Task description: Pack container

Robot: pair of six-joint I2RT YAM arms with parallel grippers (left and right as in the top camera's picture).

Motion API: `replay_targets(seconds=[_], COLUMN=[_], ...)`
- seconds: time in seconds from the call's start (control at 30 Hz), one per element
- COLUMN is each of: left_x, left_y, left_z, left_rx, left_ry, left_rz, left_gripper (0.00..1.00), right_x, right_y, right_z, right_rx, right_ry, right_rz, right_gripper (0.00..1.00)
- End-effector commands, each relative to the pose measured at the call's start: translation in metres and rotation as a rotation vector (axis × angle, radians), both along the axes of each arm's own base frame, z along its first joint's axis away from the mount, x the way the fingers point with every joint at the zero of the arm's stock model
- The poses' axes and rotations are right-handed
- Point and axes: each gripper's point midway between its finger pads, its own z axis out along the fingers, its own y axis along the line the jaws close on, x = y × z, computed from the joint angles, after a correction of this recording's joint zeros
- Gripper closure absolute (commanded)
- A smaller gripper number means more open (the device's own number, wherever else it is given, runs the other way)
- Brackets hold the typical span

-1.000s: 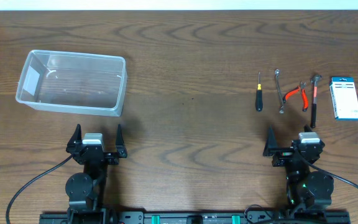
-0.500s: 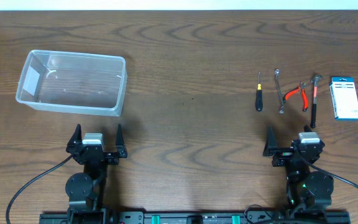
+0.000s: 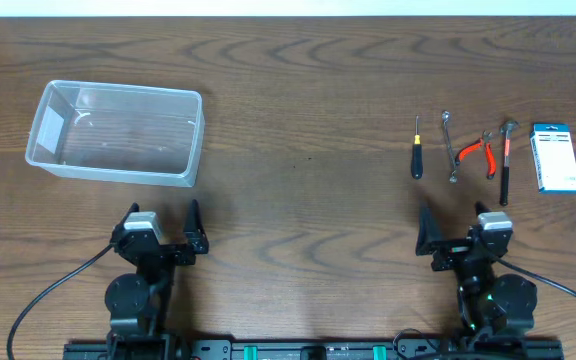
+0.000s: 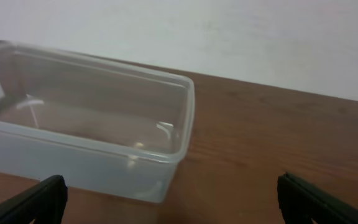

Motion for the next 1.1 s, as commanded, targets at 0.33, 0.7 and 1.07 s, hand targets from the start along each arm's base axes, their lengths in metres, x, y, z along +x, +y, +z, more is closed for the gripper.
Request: replay_targets(seconds=[0.33,0.7,1.07], left_x=[0.045,0.150,0.161], left_y=[0.002,0.061,0.060], left_z=[0.129,0.140,0.093], left_rx=[0.034,0.100,0.122], left_ry=[0.159,0.428,0.572], left_rz=[-0.012,0.078,0.020], left_gripper=[0.02,0.02,0.02], right_x=[0.014,0.067,0.081], right_y=[-0.014,-0.033,-0.014], right_z=[0.046,0.044,0.052], right_rx=[-0.056,-0.058,0.047], right_ry=[0.363,0.778,0.780], right_rz=[-0.058,-0.092,-0.011], right_gripper=[0.01,0.01,0.01])
